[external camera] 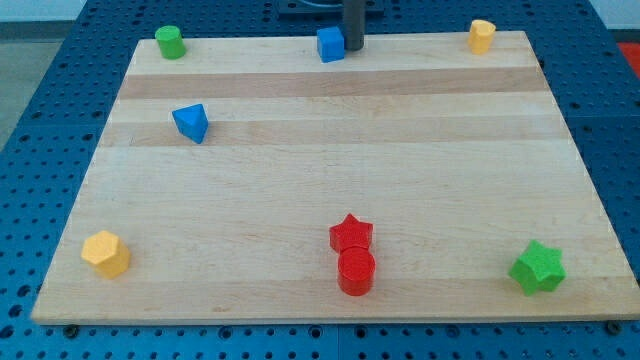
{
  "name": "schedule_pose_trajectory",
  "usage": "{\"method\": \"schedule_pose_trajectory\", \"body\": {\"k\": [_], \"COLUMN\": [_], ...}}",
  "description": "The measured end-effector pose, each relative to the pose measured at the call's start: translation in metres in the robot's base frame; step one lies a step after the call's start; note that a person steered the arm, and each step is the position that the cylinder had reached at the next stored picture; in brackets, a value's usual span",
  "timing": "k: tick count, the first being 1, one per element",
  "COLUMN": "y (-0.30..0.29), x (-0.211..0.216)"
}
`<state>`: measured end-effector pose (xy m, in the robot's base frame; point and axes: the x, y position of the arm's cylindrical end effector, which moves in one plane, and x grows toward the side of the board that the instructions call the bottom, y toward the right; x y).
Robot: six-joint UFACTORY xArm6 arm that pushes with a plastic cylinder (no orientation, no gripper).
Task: Point your arm at the left side of the red star
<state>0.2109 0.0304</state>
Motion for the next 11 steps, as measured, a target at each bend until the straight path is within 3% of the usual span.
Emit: {"method": "schedule_pose_trajectory", "body": {"k": [1, 3, 7, 11], "y": [0.0, -0.001, -0.12, -0.112], "x": [0.005, 0.06, 0.196, 0.406]}}
